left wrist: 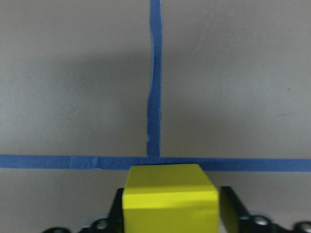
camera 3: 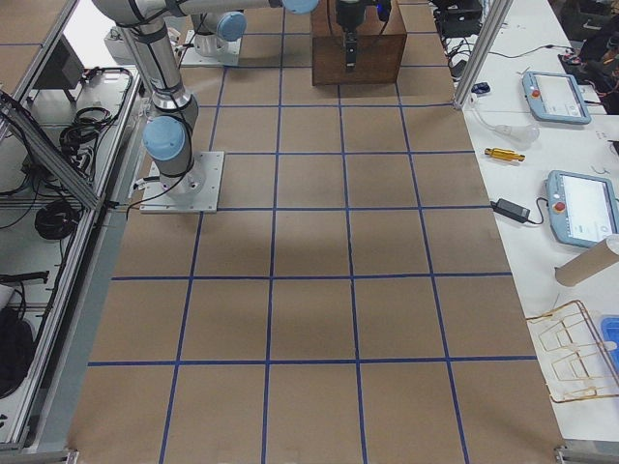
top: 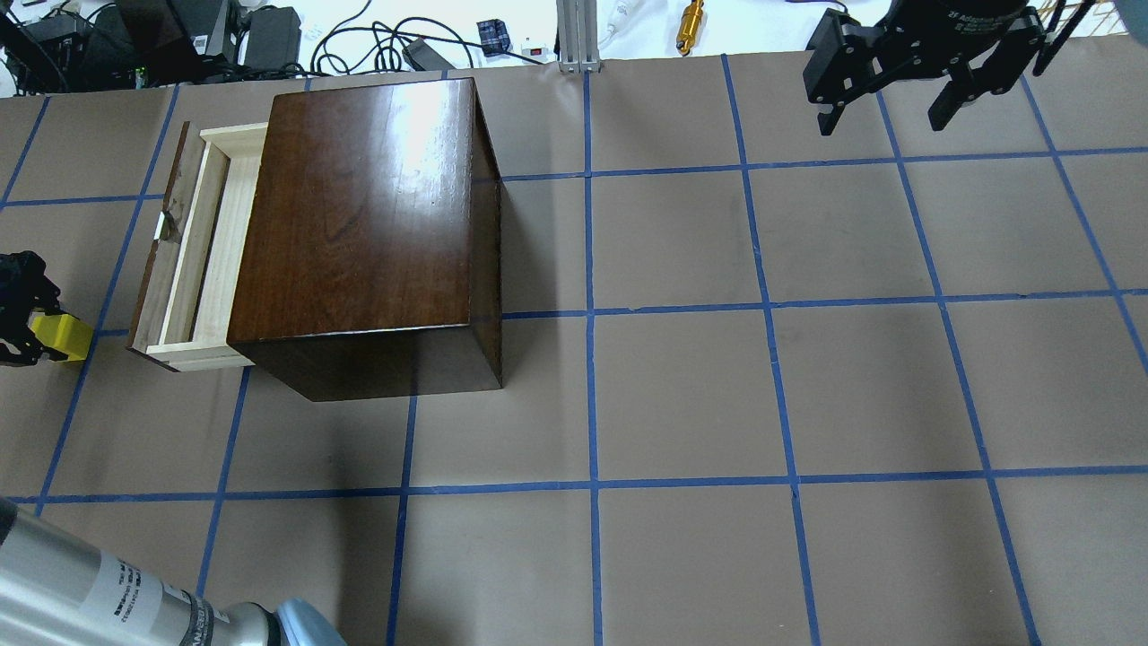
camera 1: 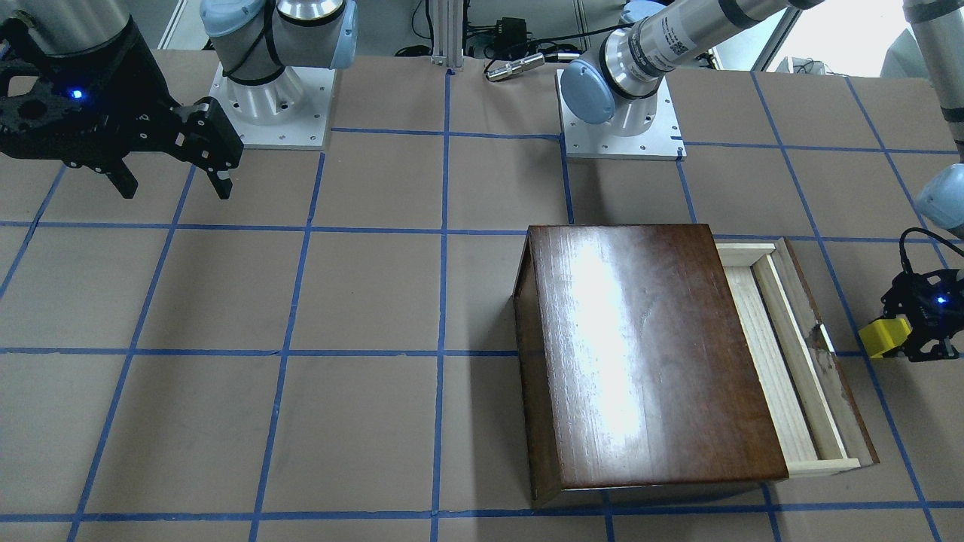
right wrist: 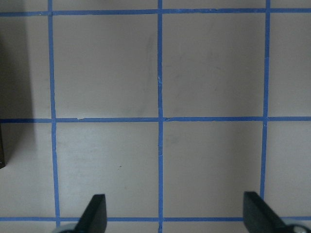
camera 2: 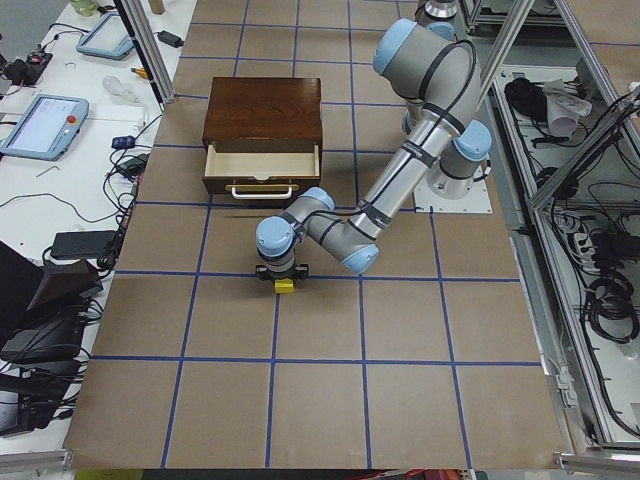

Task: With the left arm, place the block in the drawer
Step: 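Lift the yellow cube with the left gripper toward the open drawer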

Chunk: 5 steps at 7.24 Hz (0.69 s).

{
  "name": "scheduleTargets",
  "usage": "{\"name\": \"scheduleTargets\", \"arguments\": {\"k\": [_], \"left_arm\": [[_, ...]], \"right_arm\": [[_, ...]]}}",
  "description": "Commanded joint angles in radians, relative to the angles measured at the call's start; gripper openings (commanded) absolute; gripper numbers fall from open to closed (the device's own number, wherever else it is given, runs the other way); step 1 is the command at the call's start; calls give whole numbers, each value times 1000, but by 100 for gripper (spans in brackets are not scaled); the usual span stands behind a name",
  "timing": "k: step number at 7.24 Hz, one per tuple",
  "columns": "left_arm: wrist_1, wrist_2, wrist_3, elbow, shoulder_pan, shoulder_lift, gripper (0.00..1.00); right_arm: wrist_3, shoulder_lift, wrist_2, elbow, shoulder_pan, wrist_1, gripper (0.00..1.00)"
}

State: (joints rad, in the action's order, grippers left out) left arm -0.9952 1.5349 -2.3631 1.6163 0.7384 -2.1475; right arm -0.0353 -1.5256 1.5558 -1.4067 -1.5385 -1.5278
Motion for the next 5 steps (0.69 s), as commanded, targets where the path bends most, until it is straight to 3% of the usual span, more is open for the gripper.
{"name": "scheduleTargets", "arguments": {"k": [1, 2, 5], "left_arm": [[1, -1, -1, -4, -5, 1, 13], [1, -2, 14, -12, -5, 29, 0], [-52, 2, 22, -74, 18, 102, 0]], "right_arm": [[0, 1, 1, 0, 0, 0, 100], [0, 1, 1, 0, 0, 0, 100], [0, -1, 1, 0, 0, 0, 100]]}}
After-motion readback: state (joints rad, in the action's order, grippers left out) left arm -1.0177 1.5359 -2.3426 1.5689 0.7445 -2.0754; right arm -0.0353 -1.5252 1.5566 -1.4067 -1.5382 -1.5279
